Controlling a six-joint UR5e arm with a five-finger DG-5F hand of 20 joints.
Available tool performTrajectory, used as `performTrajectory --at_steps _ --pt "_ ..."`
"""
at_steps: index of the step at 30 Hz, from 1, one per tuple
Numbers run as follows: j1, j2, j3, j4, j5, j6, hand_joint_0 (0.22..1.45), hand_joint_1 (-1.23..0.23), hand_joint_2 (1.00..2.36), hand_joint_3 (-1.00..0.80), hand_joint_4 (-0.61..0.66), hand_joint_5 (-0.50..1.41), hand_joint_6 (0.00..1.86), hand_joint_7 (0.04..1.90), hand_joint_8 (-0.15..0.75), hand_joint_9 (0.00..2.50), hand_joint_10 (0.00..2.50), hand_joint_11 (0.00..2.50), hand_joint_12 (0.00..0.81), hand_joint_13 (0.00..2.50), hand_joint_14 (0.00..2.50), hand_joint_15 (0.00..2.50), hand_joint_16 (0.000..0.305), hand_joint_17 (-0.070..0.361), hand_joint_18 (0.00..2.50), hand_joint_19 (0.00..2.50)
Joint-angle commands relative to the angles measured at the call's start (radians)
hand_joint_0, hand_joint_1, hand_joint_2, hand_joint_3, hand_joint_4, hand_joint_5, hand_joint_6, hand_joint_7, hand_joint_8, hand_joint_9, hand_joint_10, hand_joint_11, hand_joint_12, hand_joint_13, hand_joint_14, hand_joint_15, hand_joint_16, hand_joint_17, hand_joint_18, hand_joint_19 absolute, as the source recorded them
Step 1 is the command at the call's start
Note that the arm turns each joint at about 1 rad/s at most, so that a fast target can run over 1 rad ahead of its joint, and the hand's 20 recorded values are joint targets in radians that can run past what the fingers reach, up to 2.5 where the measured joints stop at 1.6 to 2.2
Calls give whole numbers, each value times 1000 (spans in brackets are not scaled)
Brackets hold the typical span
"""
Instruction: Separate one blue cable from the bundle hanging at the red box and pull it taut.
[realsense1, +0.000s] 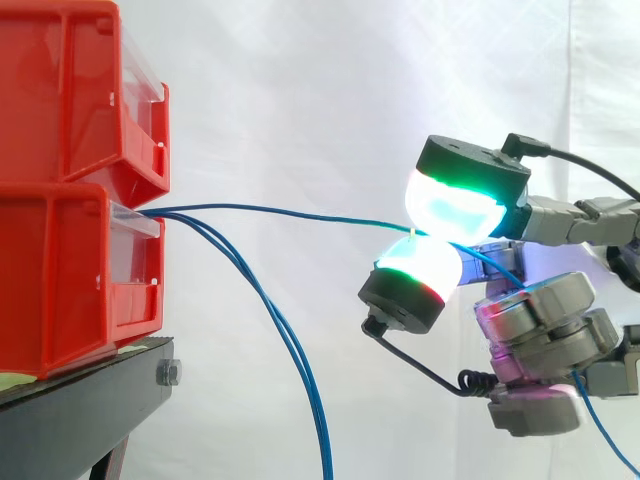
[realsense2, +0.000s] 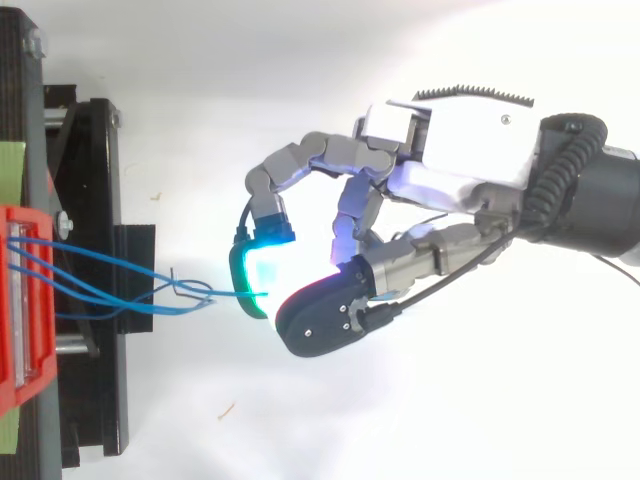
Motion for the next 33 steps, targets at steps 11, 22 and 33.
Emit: performTrajectory --at_steps 11,22,33 --pt "8 1 1 -20 35 -9 644 -796 1020 -31 -152 -139 872 1307 340 1479 906 1876 374 1253 1614 1806 49 111 1435 1319" --pt "8 0 1 -20 35 -11 648 -798 1021 -33 -160 -139 869 1321 344 1454 1025 1869 377 1218 1745 1803 48 108 1473 1411" --pt "8 0 1 -20 35 -11 657 -803 1022 -32 -170 -138 868 1322 340 1458 1071 1849 375 1199 1829 1784 44 99 1533 1604"
